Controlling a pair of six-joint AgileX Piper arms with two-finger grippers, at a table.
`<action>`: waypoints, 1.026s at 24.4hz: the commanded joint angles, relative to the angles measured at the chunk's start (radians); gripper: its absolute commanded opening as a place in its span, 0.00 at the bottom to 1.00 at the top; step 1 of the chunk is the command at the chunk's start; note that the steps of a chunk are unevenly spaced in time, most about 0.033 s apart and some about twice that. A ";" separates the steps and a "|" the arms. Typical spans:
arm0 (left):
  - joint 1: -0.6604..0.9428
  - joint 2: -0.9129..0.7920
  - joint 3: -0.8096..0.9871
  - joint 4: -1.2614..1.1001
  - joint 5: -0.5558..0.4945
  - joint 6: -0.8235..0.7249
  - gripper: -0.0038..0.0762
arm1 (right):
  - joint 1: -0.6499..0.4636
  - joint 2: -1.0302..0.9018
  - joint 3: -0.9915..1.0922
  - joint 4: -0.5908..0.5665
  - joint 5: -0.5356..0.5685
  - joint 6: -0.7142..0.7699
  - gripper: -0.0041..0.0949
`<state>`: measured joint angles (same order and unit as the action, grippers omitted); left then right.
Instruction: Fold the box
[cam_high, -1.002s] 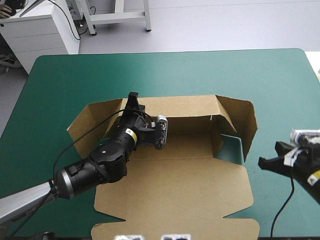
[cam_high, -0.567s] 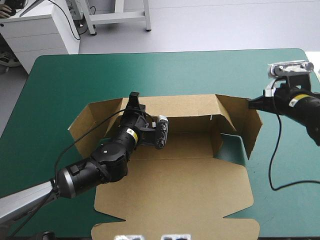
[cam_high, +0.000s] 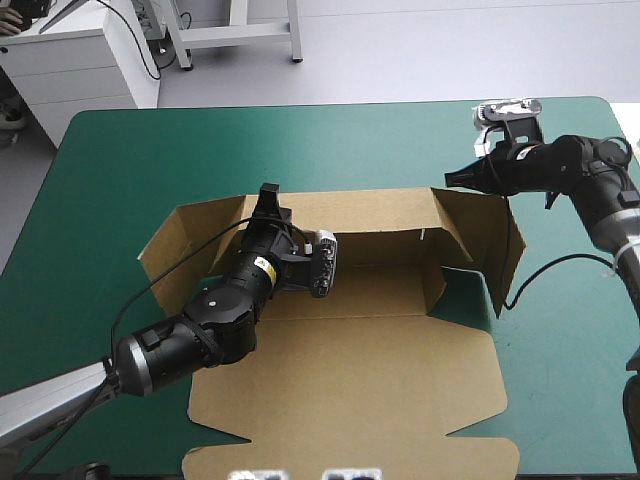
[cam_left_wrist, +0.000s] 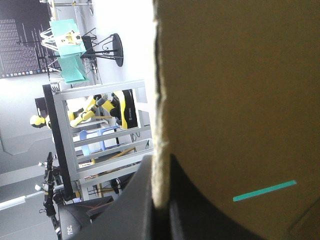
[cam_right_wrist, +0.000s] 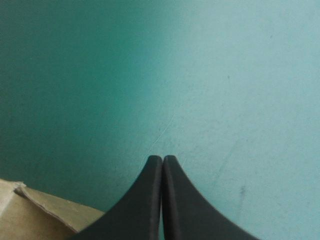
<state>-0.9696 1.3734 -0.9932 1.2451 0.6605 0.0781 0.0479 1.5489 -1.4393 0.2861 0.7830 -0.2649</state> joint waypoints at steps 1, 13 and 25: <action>-0.005 -0.027 -0.026 0.045 -0.013 -0.013 0.04 | 0.003 -0.027 -0.038 0.063 0.038 -0.062 0.02; -0.005 -0.027 -0.026 0.043 -0.012 -0.054 0.04 | 0.003 -0.086 -0.038 0.105 0.355 -0.121 0.02; -0.005 -0.027 -0.026 0.043 -0.012 -0.054 0.04 | 0.003 -0.268 0.212 0.139 0.217 -0.170 0.02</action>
<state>-0.9696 1.3763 -0.9932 1.2521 0.6576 0.0413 0.0479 1.3566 -1.2855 0.3824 1.0907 -0.4008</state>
